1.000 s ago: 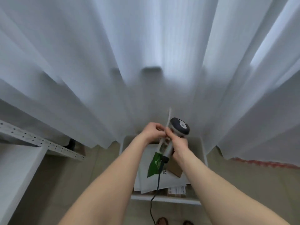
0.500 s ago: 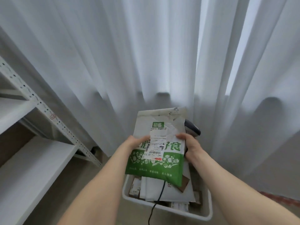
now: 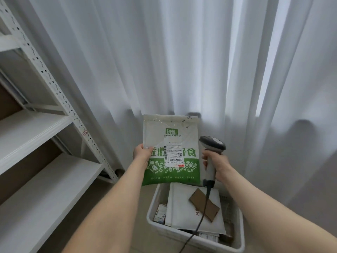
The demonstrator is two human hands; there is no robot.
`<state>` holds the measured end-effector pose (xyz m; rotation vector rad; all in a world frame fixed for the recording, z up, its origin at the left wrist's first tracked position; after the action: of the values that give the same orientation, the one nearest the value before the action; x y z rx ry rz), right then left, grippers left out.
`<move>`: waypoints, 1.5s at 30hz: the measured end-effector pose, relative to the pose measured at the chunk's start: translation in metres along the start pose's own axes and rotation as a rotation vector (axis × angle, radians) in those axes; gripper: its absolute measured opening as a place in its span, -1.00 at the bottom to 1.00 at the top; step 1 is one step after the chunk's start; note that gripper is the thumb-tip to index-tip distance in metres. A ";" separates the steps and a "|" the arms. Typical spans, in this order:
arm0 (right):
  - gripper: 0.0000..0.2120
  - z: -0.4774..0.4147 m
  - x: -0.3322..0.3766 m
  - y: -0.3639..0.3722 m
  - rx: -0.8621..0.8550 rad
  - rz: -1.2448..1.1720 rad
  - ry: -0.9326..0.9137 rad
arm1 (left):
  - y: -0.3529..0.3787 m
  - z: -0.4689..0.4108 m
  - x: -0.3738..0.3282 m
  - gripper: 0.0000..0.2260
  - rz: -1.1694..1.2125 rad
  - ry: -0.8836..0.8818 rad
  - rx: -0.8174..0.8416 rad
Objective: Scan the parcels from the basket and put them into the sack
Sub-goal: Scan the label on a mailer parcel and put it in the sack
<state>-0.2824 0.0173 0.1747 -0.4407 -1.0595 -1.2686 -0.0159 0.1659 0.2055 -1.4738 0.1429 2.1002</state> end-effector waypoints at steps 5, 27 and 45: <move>-0.72 0.018 -0.005 0.045 0.130 -0.040 0.014 | -0.005 0.000 -0.009 -0.85 0.013 -0.014 0.168; -0.81 0.057 -0.001 0.118 0.262 0.258 -0.052 | -0.060 -0.042 -0.002 -0.78 -0.088 -0.001 0.032; -0.80 0.074 -0.002 0.129 0.274 0.342 -0.033 | -0.069 -0.047 -0.006 -0.79 -0.110 0.046 0.008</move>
<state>-0.1929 0.1142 0.2439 -0.4123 -1.1134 -0.8039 0.0598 0.2028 0.2082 -1.4919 0.0862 1.9771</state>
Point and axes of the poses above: each hand's wrist, its own z-axis away from the middle knuckle, its own y-axis out of the palm, x = y × z, the point moved 10 cm from there along -z, towards the middle knuckle, and after that the axes turned 2 degrees about -y, right-handed, at the moved point
